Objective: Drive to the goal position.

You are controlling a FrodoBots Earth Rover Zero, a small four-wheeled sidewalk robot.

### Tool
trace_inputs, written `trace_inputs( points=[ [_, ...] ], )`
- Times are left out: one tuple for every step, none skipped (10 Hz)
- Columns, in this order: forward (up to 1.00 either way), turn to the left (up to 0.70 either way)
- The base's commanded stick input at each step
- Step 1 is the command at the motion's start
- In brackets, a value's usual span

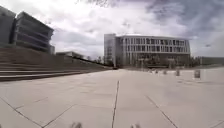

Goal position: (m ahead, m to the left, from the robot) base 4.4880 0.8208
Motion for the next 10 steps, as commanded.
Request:
trace_inputs(
  points=[
    [0.7, 0.0],
    [0.7, 0.0],
    [0.7, 0.0],
    [0.7, 0.0],
    [0.7, 0.0],
    [0.7, 0.0],
    [0.7, 0.0],
    [0.7, 0.0],
    [0.7, 0.0],
    [0.7, -0.01]
  ],
)
